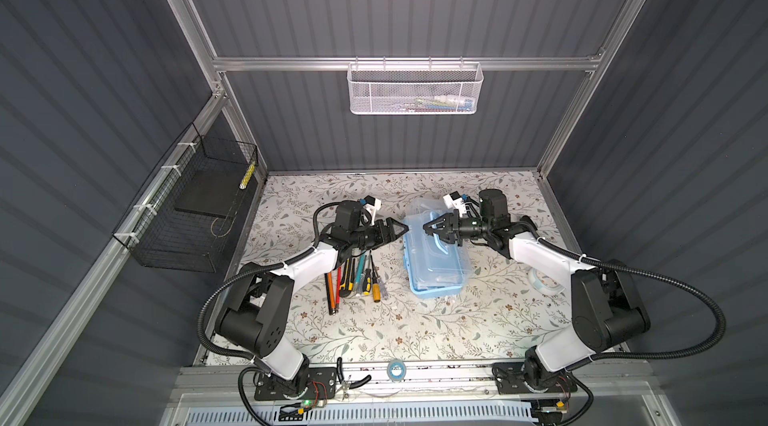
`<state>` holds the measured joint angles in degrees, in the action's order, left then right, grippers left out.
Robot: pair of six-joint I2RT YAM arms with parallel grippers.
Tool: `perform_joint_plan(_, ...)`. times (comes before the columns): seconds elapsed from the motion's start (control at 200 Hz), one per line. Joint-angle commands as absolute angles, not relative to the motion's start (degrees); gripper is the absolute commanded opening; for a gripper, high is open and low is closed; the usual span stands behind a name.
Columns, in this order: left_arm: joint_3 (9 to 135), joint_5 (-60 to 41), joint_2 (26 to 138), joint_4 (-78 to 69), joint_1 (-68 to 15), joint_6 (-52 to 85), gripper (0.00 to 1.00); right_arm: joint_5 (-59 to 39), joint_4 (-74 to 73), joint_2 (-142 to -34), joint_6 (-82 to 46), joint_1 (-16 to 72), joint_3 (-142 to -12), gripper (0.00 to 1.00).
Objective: Pack the tool kit
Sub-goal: 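Hold the base with the left gripper while the right gripper lifts the lid open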
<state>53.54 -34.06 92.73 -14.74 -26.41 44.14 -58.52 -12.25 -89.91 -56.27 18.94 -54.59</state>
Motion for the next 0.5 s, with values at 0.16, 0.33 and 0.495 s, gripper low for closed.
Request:
perform_joint_plan(0.16, 57.89, -37.73, 96.56, -23.83, -27.79, 49.81, 0.83, -64.10, -19.30, -88.26, -57.72, 18.84, -52.66, 0.00)
perform_joint_plan(0.33, 60.69, -38.31, 98.49, -24.49, -29.02, 50.51, 0.83, -63.82, -17.75, -88.32, -55.91, 18.84, -52.40, 0.00)
perform_joint_plan(0.495, 63.23, -39.20, 101.47, -26.75, -30.30, 52.50, 0.83, -64.05, -17.75, -88.81, -55.46, 18.74, -52.11, 0.00)
